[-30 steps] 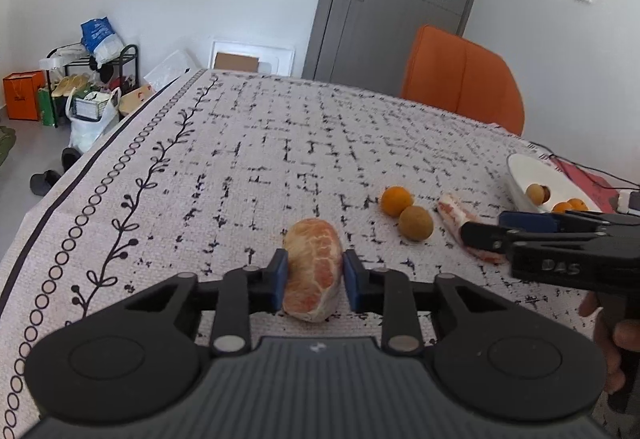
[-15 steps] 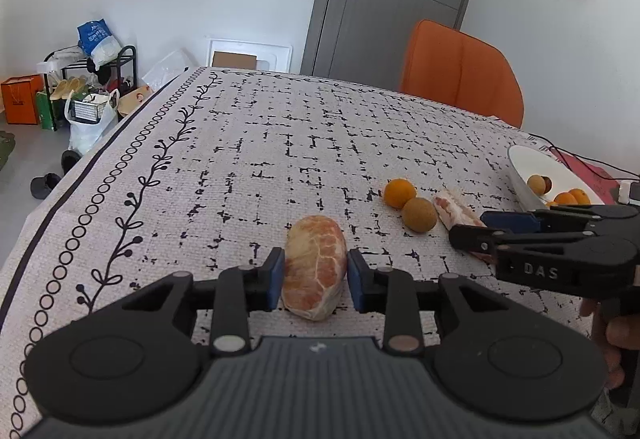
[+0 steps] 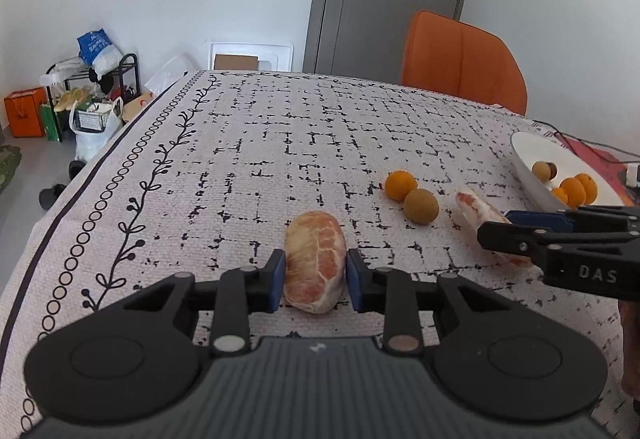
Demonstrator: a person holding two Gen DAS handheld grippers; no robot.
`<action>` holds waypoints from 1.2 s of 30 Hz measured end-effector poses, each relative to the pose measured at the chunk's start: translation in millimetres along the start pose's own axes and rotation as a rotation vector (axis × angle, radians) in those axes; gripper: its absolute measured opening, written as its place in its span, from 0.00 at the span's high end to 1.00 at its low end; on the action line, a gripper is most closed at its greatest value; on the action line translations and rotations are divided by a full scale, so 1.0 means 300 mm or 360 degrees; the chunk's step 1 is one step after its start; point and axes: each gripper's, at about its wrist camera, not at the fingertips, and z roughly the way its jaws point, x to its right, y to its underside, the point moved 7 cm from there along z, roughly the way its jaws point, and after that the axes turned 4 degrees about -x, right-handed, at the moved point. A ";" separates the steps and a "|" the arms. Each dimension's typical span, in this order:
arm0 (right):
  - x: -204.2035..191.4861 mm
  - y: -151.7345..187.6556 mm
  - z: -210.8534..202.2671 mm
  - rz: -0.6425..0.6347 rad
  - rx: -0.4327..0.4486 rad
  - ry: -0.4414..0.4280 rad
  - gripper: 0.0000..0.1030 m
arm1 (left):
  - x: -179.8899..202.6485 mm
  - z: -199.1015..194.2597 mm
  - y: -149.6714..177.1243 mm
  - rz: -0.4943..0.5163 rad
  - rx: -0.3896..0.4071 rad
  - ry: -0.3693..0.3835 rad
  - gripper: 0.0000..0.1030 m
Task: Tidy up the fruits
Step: 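Hold the segment in the left tool while the right tool grasps the other pomelo segment, then carry the segment in the left tool while the right tool carries its segment over the plate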
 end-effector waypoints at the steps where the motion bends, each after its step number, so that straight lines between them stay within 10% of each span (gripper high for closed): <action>1: 0.004 -0.003 -0.009 0.0006 0.0012 -0.0002 0.65 | 0.001 -0.004 -0.002 -0.0003 0.0002 0.0008 0.71; 36: 0.388 0.044 -0.278 0.0336 0.0269 0.0331 0.65 | 0.446 0.018 -0.166 0.0344 0.0112 0.0254 0.71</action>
